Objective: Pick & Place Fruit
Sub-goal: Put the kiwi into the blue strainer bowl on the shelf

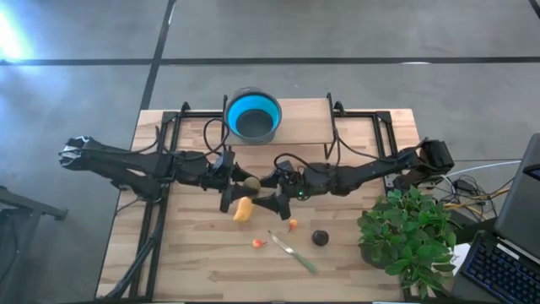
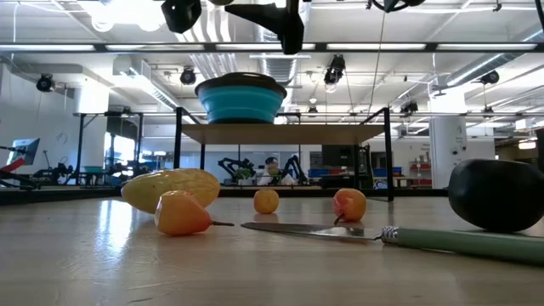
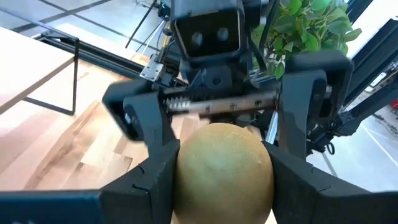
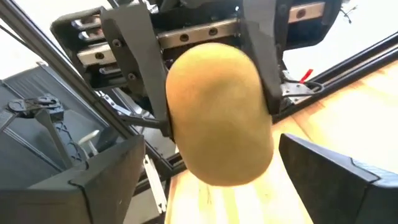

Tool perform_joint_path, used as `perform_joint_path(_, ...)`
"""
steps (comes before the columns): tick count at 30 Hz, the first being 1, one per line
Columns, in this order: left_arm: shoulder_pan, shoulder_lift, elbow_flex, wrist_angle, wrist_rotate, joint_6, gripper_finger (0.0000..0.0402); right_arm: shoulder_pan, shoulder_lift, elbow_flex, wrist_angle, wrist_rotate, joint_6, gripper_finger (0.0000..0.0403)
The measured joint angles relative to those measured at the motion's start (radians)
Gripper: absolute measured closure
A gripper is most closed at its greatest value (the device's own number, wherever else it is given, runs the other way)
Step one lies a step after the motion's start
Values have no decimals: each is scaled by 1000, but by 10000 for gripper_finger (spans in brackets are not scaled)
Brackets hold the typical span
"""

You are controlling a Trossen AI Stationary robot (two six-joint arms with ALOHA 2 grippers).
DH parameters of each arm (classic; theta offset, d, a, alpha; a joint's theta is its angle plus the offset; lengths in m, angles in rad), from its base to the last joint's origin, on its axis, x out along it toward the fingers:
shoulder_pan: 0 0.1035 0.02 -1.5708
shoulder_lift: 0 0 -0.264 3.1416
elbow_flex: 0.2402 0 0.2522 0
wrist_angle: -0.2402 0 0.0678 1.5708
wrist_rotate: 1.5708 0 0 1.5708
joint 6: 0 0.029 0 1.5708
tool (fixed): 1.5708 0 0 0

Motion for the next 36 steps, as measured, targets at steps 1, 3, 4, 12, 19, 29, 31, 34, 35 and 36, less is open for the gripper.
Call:
perform_joint_path(1, 2, -3, 0, -9, 0, 2, 200, 0, -8, 0, -7, 0, -3, 34)
perform_joint_path(3, 5, -5, 0, -15, -1, 4, 200, 0, -19, 0, -21, 0, -8, 35)
perform_joint_path(4, 5, -7, 0, -15, -2, 8, 200, 0, -26, 0, -25, 0, -11, 37)
perform_joint_path(12, 8, -32, 1, -21, -10, 55, 200, -19, -94, 0, -150, 3, -18, 58)
perform_joint_path(19, 47, -79, 2, -37, -34, 115, 200, -29, -135, 0, -211, 3, -28, 78)
perform_joint_path(29, 198, -142, 3, -62, -34, 164, 200, -48, -188, -2, -342, 3, -29, 100)
perform_joint_path(31, 239, -146, 3, -74, -34, 163, 200, -55, -191, -2, -350, 3, -29, 104)
perform_joint_path(34, 298, -147, 3, -85, -34, 161, 200, -69, -195, -2, -350, 3, -29, 111)
perform_joint_path(35, 318, -146, 3, -85, -33, 161, 200, -74, -195, -2, -350, 3, -29, 114)
perform_joint_path(36, 340, -146, 3, -89, -33, 161, 200, -80, -195, -2, -351, 3, -29, 116)
